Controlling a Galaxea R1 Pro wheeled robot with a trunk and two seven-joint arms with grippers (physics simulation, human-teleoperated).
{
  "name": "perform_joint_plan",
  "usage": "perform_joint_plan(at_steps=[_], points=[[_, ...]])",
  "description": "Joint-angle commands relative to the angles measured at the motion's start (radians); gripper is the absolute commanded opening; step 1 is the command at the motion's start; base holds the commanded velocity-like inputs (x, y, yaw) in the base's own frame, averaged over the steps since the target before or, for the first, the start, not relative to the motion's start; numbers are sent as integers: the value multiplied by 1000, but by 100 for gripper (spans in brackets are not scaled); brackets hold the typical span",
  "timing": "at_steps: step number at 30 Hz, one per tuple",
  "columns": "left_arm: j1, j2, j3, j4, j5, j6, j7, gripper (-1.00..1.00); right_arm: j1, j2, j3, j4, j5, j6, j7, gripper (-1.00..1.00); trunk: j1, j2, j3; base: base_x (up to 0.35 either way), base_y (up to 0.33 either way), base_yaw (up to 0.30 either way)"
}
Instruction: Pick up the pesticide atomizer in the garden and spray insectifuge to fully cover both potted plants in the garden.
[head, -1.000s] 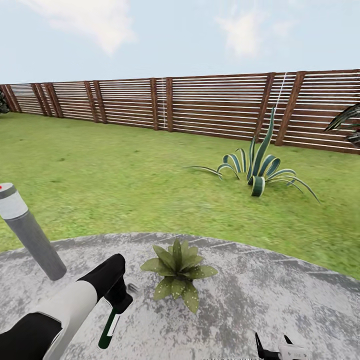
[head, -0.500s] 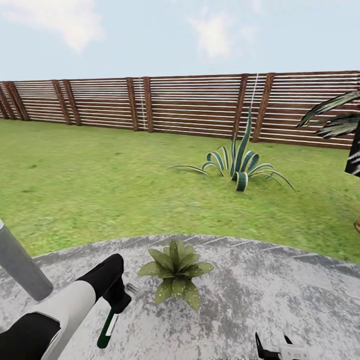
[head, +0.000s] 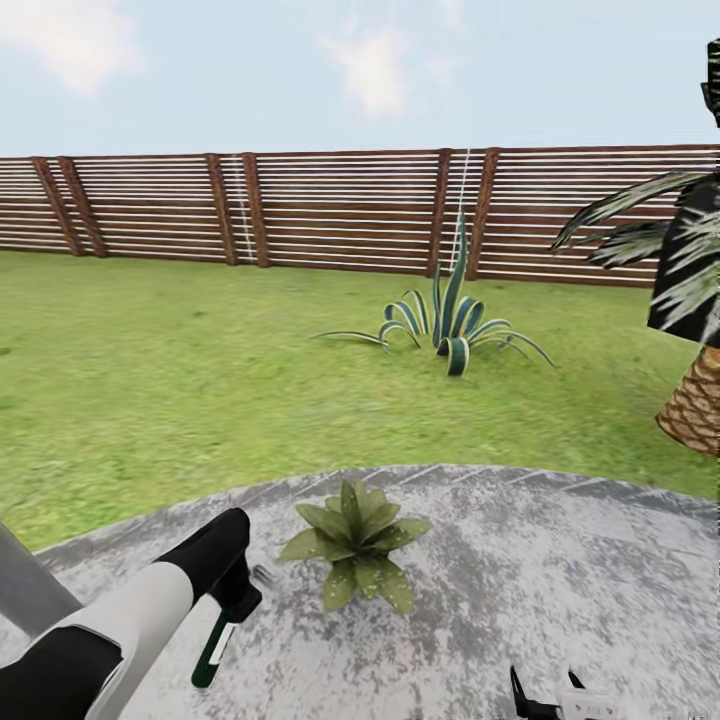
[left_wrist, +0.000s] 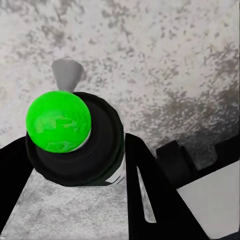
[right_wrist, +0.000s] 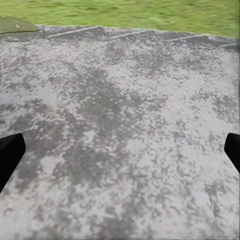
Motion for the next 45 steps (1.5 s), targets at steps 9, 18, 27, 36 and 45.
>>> perform_joint_plan(at_steps=[9, 18, 27, 36, 45], points=[[31, -6, 7, -141, 14, -97, 23, -100, -1, 0, -9, 1, 6, -5, 5, 100, 0, 0, -1, 0, 248, -30], [57, 0, 43, -146, 88, -141, 29, -100, -1, 0, -9, 1, 6, -5, 6, 100, 0, 0, -1, 0, 9, 0], [77, -5, 62, -140, 93, -197, 98, -100, -1, 0, -9, 1, 6, -4, 6, 100, 0, 0, -1, 0, 149, 0], [78, -7, 63, -132, 146, -199, 118, -100, -1, 0, -9, 1, 6, -3, 6, 100, 0, 0, -1, 20, 297, -222], [84, -8, 63, -133, 147, -199, 118, -100, -1, 0, -9, 1, 6, -3, 6, 100, 0, 0, -1, 228, 218, -300]])
